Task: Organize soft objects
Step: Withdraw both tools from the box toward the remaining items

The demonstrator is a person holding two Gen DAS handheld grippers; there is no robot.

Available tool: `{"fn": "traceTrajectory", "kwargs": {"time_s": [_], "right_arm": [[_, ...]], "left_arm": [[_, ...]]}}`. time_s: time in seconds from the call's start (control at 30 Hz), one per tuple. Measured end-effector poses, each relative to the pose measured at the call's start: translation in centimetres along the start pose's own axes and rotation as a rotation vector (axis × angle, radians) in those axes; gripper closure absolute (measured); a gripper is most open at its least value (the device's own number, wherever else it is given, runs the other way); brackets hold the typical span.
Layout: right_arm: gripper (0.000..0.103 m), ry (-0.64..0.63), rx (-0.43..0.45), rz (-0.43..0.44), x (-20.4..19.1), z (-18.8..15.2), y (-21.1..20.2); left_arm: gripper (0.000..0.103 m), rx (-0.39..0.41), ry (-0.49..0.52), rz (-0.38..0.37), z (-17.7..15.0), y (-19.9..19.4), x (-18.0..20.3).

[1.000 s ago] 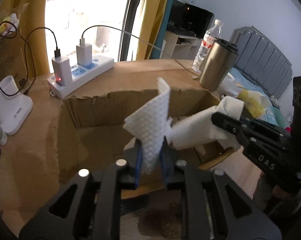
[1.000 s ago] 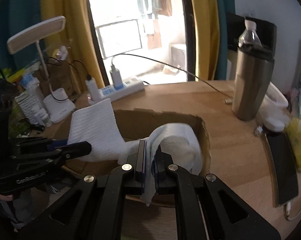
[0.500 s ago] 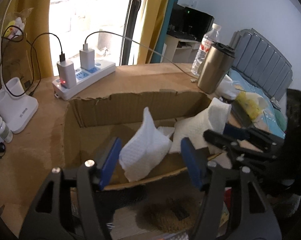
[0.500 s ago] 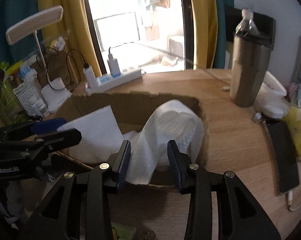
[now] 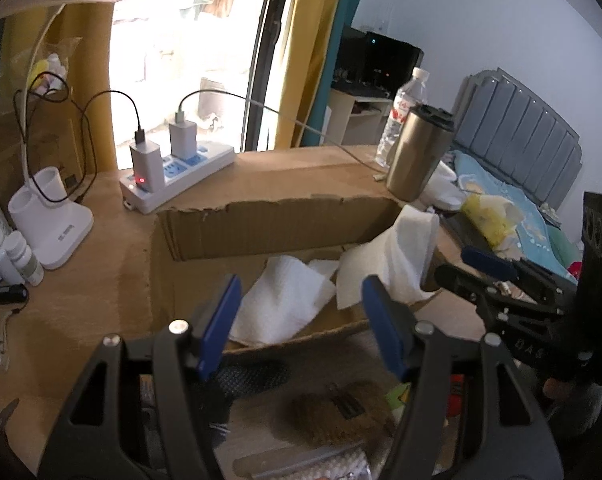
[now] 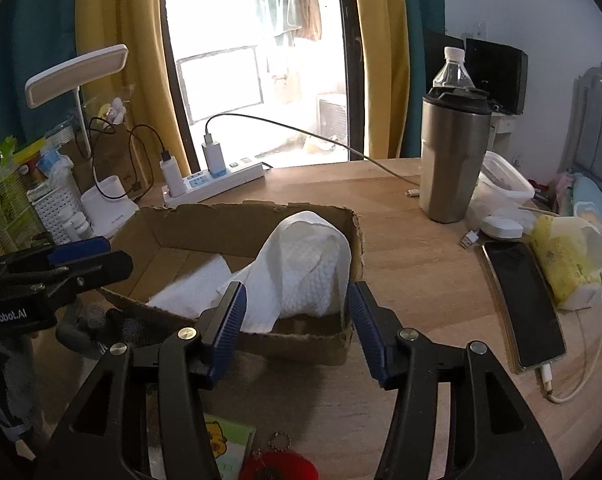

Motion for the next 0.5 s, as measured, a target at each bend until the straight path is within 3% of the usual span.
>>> {"fn": "traceTrajectory", "kwargs": {"time_s": [0.5], "right_arm": [[0.044,-0.036,0.050,0.006,-1.8,-0.6,-3.7]], "left_arm": [[0.037,0.040,0.013,0.008,-1.5,-2.9,0.6]]}}
Point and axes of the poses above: each gripper's, at about its wrist camera, not at the fingertips, and y roughly the way its jaws point, x to its right, z to its top, the point moved 9 cm from there along y, roughly the way its jaws point, and after that the axes turned 2 degrees about x, right-handed, at the moved point
